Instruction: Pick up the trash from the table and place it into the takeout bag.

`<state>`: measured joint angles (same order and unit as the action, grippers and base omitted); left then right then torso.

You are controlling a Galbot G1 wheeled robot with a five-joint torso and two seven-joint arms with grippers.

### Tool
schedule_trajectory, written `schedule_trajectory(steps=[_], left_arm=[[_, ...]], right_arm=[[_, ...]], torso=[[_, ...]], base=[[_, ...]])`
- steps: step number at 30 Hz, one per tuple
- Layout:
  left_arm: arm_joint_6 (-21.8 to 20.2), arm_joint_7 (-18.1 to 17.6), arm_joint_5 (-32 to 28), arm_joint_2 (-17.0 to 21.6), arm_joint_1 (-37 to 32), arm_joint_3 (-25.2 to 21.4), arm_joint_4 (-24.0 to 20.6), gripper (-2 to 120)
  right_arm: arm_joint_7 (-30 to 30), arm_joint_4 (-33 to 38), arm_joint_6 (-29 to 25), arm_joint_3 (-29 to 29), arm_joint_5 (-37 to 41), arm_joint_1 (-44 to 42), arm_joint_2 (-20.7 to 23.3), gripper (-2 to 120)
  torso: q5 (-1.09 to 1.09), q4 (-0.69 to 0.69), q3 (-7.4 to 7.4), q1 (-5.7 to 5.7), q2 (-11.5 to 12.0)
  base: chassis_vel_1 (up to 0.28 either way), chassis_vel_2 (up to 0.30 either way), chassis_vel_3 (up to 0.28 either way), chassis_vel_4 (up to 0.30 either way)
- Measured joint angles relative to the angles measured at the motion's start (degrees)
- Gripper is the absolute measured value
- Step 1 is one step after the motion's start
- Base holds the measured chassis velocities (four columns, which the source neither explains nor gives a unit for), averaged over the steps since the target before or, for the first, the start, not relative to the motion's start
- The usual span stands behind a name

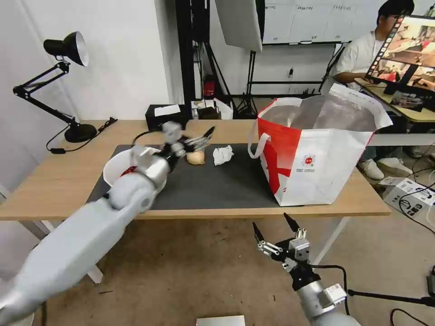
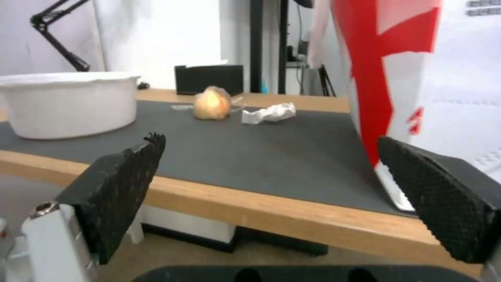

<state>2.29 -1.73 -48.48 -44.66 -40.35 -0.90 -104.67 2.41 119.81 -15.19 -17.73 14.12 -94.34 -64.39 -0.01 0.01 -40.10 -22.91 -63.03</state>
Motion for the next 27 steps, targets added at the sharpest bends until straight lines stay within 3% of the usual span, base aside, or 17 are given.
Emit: schedule_trajectory(steps=[2,6,8,9,11,13,17,20,22,27], left_arm=[[1.09,0.42,1.33,1.79,-6.41,-4.79,-1.87,100],[1.97,0.46,2.63,2.52,-11.37,-8.11,-3.57,100],[2.73,0.45,4.66,2.10,-19.13,-14.74,-6.16,100],[2.73,0.45,4.66,2.10,-19.13,-14.74,-6.16,100],[2.89,0.44,5.93,0.96,-24.70,-19.88,-8.17,100],[2.95,0.39,6.35,0.35,-26.12,-21.09,-8.68,100],[2.94,0.33,6.98,-0.81,-27.49,-21.26,-9.14,100],[2.94,0.35,8.41,-1.92,-30.27,-22.92,-9.73,100],[3.40,0.30,10.80,-4.33,-35.85,-26.37,-10.53,100],[4.92,1.03,14.12,-8.10,-43.19,-30.74,-11.40,100]], right_arm=[[0.01,-0.15,-0.01,0.51,-0.11,0.14,0.12,100],[0.03,-0.17,-0.01,0.80,-0.12,0.18,0.14,100],[0.11,-0.17,-0.01,1.16,-0.13,0.51,0.18,100],[0.11,-0.17,-0.01,1.16,-0.13,0.51,0.18,100],[0.21,-0.17,-0.01,1.27,-0.13,0.66,0.10,100],[0.22,-0.02,-0.04,0.89,-0.25,0.24,-0.25,100],[0.25,1.10,-0.80,-1.70,-1.15,-2.29,-2.33,100],[0.29,1.13,-0.88,-2.09,-1.42,-2.31,-2.83,100],[0.73,0.72,-0.89,-2.08,-1.52,-1.85,-3.07,100],[1.25,-0.02,-0.85,-1.99,-1.66,-1.71,-3.16,100]], torso=[[0.00,0.00,0.00,0.00,0.00],[0.01,-0.02,0.00,0.00,0.00],[0.01,-0.01,0.00,0.00,0.00],[0.01,-0.01,0.00,0.00,0.00],[0.01,0.00,0.00,0.00,0.00],[0.03,0.03,0.00,0.00,0.00],[0.01,-0.08,0.00,0.00,0.00],[0.02,-0.08,0.00,-0.01,0.01],[0.02,0.00,0.00,-0.01,0.01],[0.02,-0.01,0.00,0.00,0.01]], base=[[0.000,0.000,0.000,0.000],[0.000,0.000,0.000,0.000],[0.000,0.000,0.000,0.000],[0.000,0.000,0.000,0.000],[0.000,0.000,0.000,0.000],[0.000,0.000,0.000,0.000],[0.000,0.000,0.000,0.000],[0.000,0.000,0.000,0.000],[0.000,0.000,0.000,0.000],[0.000,0.000,0.000,0.000]])
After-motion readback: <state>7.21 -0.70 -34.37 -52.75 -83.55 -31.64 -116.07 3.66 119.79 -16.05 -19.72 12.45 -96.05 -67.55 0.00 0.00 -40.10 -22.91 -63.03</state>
